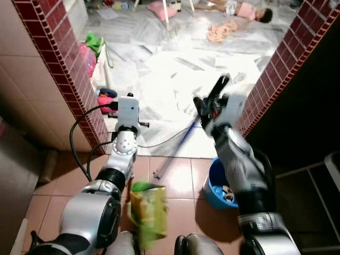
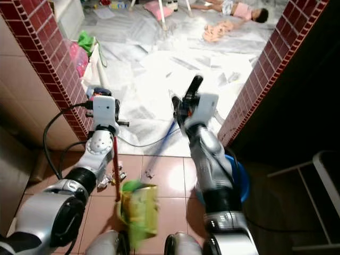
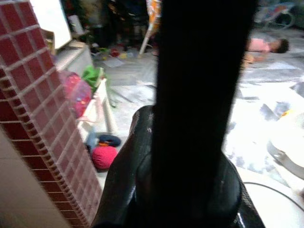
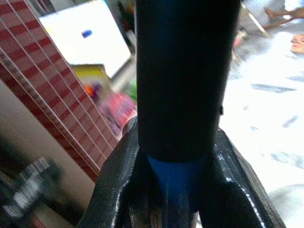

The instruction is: Sweep floor

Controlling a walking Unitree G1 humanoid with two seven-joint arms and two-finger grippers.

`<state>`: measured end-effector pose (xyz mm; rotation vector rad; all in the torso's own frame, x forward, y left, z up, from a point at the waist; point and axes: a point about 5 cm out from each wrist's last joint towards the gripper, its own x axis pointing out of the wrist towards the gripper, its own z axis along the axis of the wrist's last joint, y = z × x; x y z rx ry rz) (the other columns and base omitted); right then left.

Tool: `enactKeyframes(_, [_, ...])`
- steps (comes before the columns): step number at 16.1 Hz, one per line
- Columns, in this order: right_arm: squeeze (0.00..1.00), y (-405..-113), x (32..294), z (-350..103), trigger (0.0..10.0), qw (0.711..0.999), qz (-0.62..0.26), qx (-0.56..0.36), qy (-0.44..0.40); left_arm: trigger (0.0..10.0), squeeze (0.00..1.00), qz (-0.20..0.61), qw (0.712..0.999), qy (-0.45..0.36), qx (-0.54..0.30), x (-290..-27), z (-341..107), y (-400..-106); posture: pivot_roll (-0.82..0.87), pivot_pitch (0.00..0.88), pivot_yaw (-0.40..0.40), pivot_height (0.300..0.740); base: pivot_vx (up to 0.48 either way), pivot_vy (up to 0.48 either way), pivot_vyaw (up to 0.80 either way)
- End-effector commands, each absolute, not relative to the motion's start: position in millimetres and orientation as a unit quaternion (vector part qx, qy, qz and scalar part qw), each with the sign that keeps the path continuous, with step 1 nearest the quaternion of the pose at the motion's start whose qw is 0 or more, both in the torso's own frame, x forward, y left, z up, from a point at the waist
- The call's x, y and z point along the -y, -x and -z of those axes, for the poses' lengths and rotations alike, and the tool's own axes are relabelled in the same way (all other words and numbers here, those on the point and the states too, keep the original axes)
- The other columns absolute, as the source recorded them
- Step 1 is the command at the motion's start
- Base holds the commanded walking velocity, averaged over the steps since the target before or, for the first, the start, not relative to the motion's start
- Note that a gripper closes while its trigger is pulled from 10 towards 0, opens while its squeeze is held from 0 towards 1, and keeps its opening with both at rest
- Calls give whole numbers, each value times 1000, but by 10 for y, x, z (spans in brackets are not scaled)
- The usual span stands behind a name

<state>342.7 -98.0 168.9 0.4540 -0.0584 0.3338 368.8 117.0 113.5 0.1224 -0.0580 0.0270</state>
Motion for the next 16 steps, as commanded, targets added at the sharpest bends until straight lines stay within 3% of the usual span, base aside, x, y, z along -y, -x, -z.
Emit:
enactKeyframes(1, [0,-3436,954,-1968,10000,940,-184,80,-275,10000,0,-19,998,-47,39,-1166,-1226,-3735,-139,5,-13,740,0,0,0])
enactKeyframes(4, [0,-3420,846,-2394,10000,903,-239,126,-333,10000,0,-17,998,-52,42,-1222,-1251,-3751,-114,0,4,740,0,0,0])
enactKeyframes(6, [0,-3367,812,-2773,10000,885,-298,181,-310,10000,0,-20,997,-57,45,-1291,-1287,-3774,-104,0,12,740,0,0,0])
enactKeyframes(10, [0,-3486,1071,-2931,10000,922,-242,256,-161,10000,0,-32,996,-71,47,-1441,-1315,-3789,-67,0,14,740,0,0,0])
enactKeyframes(16, [0,-3536,1264,-2320,10000,966,-140,216,-36,10000,0,-37,995,-62,70,-1535,-1313,-3739,-29,0,13,740,0,0,0])
